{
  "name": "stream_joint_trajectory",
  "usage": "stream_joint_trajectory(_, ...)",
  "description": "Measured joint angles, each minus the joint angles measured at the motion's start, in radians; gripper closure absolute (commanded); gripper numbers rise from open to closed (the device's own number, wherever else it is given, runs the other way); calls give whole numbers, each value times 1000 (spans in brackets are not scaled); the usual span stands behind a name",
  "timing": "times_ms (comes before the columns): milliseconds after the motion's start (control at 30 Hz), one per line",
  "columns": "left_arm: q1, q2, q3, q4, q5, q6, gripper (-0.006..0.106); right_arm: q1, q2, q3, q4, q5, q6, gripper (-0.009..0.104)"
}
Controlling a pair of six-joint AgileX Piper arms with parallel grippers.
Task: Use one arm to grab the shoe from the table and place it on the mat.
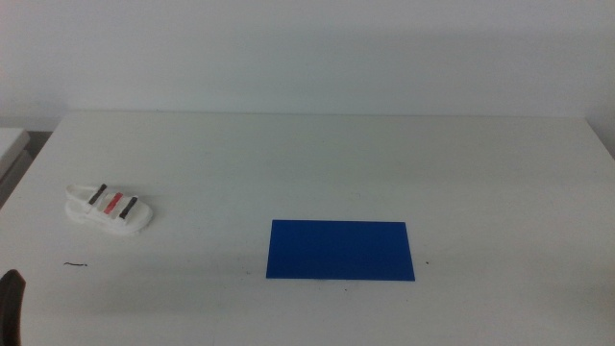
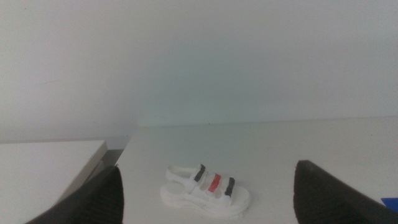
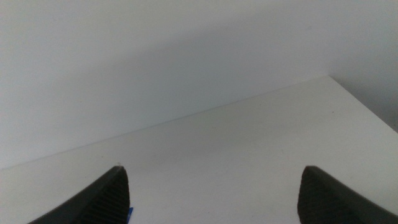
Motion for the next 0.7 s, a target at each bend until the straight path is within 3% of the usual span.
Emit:
stream_joint_trajectory(167, 0, 85, -66, -6, 72, 0, 7, 0, 0, 0, 0, 0, 0, 16)
stream_joint_trajectory(367, 0, 471, -437, -8, 291, -26, 7, 0, 0, 0, 0, 0, 0, 16)
stream_joint_trajectory(700, 0, 1040, -999, 27, 793, -424, 7, 0, 0, 0, 0, 0, 0, 16)
